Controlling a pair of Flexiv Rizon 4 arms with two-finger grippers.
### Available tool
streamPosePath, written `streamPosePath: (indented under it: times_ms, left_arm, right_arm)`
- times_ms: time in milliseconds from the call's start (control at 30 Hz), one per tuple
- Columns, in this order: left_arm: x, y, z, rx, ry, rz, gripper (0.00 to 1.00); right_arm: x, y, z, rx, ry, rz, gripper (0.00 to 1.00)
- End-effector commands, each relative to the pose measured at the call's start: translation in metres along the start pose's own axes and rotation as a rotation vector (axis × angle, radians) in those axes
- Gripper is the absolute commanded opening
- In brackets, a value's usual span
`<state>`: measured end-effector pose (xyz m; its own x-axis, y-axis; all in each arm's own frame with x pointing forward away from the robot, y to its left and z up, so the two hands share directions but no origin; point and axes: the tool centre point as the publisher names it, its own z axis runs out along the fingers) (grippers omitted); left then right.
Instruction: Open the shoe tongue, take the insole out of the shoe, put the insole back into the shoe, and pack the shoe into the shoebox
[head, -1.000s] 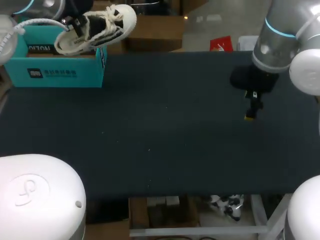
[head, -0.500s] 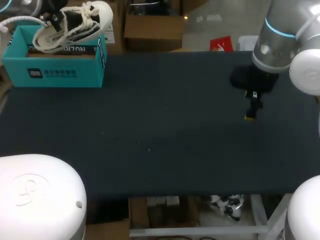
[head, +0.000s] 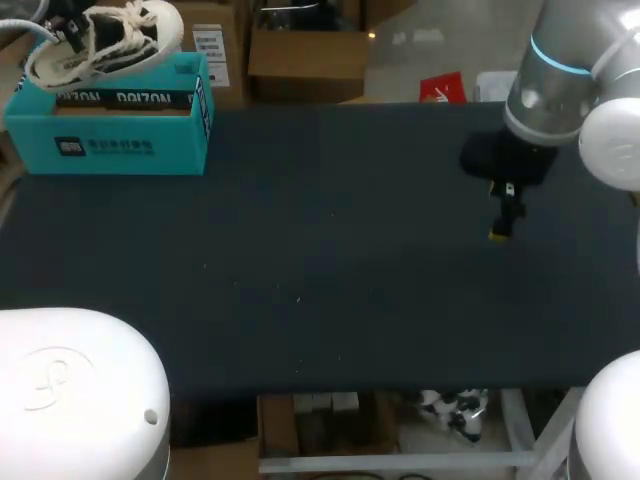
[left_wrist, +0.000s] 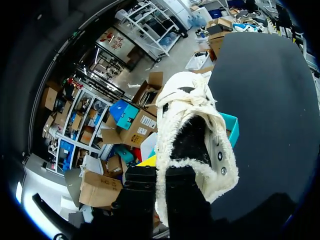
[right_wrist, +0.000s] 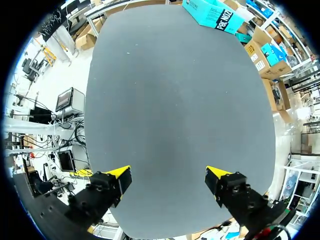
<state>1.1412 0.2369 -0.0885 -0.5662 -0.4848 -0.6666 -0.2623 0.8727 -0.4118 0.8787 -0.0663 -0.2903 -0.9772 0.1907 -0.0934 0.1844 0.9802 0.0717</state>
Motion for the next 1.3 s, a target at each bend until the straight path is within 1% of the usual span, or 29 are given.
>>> streamPosePath:
  times_ms: [33,133,300,400,467,600,733,867,1000,1100,1200,1300]
  left_arm:
    - [-0.015,0.014,0.038,0.007,0.009,0.011,0.0]
    - [-0.022,0.024,0.055,0.008,0.011,0.026,0.0]
    - [-0.026,0.039,0.083,0.014,0.02,0.05,0.0]
    - [-0.024,0.044,0.097,0.028,0.053,0.06,0.0]
    - [-0.014,0.049,0.108,0.032,0.064,0.094,0.0]
    - [-0.006,0.052,0.126,0.036,0.073,0.124,0.0]
    - [-0.002,0.055,0.141,0.037,0.092,0.147,0.0]
    - [0.006,0.058,0.147,0.049,0.148,0.169,0.0]
    - [0.016,0.061,0.152,0.043,0.181,0.2,0.0]
    - [0.026,0.064,0.158,0.023,0.197,0.22,0.0]
    - [0.031,0.065,0.168,-0.005,0.209,0.227,0.0]
    - [0.038,0.068,0.173,-0.008,0.268,0.23,0.0]
  right_arm:
    - [0.0,0.0,0.0,0.002,0.0,0.0,1.0]
    - [0.0,0.0,0.0,0.002,0.0,0.0,1.0]
    - [0.0,0.0,0.0,0.002,0.0,0.0,1.0]
    - [0.0,0.0,0.0,0.002,0.0,0.0,1.0]
    - [0.0,0.0,0.0,0.002,0.0,0.0,1.0]
    - [0.0,0.0,0.0,0.002,0.0,0.0,1.0]
    - [0.0,0.0,0.0,0.002,0.0,0.0,1.0]
    - [0.0,0.0,0.0,0.002,0.0,0.0,1.0]
    - [0.0,0.0,0.0,0.002,0.0,0.0,1.0]
    - [0.0,0.0,0.0,0.002,0.0,0.0,1.0]
    - [0.0,0.0,0.0,0.002,0.0,0.0,1.0]
    - [0.0,0.0,0.0,0.002,0.0,0.0,1.0]
